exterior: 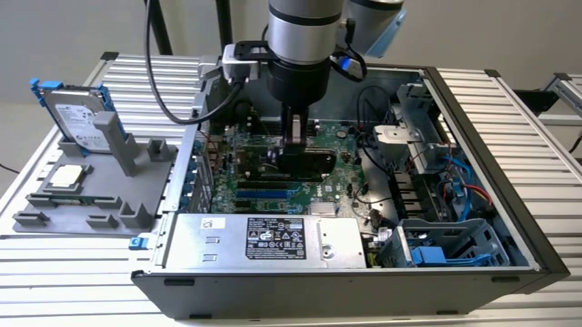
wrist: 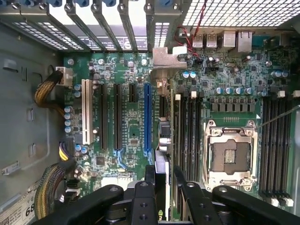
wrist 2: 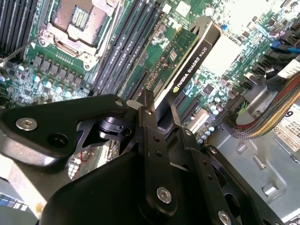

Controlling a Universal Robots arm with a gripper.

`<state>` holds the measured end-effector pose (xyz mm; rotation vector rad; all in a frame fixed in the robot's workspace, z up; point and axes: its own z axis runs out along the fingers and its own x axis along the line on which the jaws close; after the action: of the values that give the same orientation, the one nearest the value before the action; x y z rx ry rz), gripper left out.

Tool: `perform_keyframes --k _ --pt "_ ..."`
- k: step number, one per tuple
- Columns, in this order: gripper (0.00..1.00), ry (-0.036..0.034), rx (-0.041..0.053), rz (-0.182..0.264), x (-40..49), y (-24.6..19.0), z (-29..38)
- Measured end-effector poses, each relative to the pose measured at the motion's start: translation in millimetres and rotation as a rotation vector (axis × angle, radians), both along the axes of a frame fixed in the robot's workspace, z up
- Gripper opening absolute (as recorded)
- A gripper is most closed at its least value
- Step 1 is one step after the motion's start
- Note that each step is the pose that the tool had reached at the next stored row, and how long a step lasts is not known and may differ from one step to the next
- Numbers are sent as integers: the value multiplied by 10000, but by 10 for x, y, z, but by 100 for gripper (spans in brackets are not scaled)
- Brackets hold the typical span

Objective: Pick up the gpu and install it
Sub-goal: 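Insert the gpu into the slot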

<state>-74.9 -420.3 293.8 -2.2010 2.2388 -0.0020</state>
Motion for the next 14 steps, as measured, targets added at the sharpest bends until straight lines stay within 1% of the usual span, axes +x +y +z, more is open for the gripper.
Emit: perform_keyframes --k 3,5,14 --pt "0 90 -25 -1 0 -22 0" --pt "0 130 -29 -1 0 -40 0" --pt "0 147 -29 -1 0 -87 -3"
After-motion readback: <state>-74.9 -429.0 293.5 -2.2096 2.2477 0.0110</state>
